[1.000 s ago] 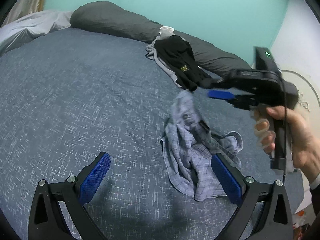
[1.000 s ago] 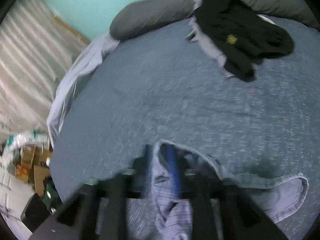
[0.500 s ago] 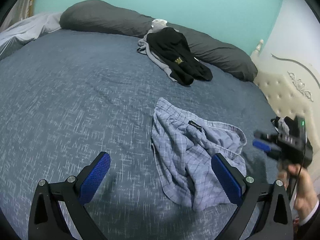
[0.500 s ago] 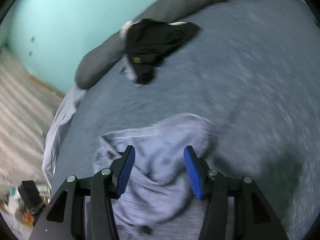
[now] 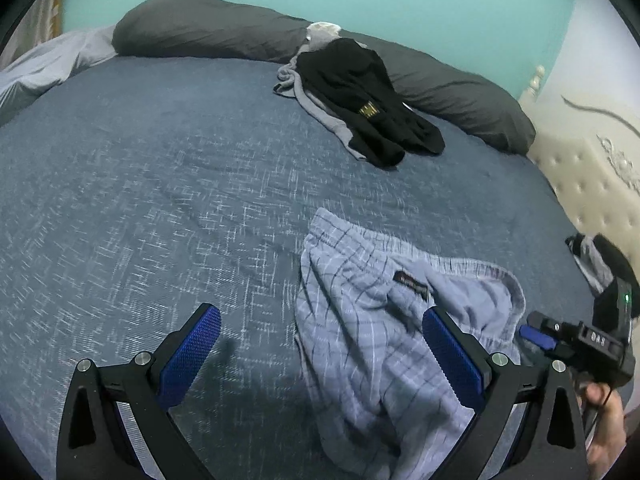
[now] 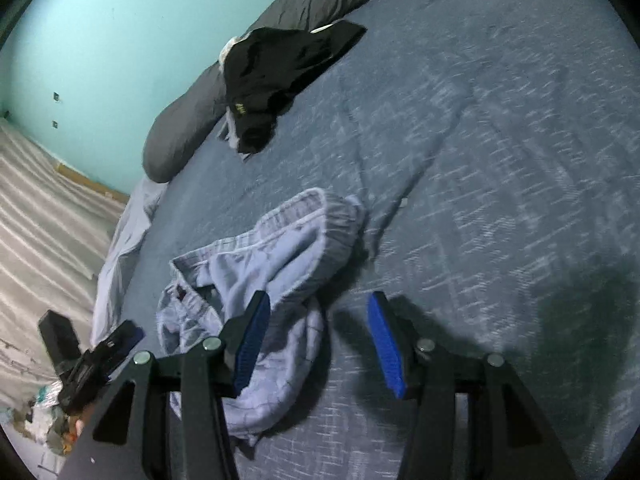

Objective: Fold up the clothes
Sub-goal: 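Regrasp the shorts waistband with the right tool and spread them flat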

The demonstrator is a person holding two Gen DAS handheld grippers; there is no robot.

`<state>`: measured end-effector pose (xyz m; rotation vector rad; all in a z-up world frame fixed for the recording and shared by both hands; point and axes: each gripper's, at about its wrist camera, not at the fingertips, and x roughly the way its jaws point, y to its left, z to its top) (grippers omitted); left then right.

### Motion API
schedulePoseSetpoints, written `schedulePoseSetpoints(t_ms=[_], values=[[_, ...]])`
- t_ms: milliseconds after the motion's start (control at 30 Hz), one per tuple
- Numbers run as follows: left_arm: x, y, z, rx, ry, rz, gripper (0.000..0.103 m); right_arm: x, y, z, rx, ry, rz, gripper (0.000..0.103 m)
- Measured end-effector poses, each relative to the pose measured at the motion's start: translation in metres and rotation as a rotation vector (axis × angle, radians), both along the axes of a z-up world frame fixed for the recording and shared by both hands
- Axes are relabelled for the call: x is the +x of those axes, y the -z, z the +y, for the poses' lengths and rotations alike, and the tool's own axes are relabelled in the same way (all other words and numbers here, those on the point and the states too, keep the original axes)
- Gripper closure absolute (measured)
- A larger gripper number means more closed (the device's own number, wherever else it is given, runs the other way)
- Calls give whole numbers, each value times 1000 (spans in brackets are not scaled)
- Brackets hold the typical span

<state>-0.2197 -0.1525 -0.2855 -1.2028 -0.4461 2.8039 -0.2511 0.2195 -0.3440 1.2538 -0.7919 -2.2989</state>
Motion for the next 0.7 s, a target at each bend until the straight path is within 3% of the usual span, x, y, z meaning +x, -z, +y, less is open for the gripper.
schedulePoseSetpoints(t_ms=[433, 467, 567, 667, 700], values=[[-6, 7, -5, -17, -47, 23, 0, -18, 2, -28, 88, -169, 48, 53], [-6, 8, -5, -20, -47, 22, 0, -18, 1, -31, 105, -186, 59, 64], [-7, 11, -6, -19, -48, 18, 0, -18, -2, -31, 115, -206, 76, 84], [-7, 13, -6, -18, -47, 16, 0, -20, -4, -27, 98, -193, 87, 99], [-8, 13, -7, -18, -47, 15, 0, -20, -5, -24, 88, -181, 91, 99]])
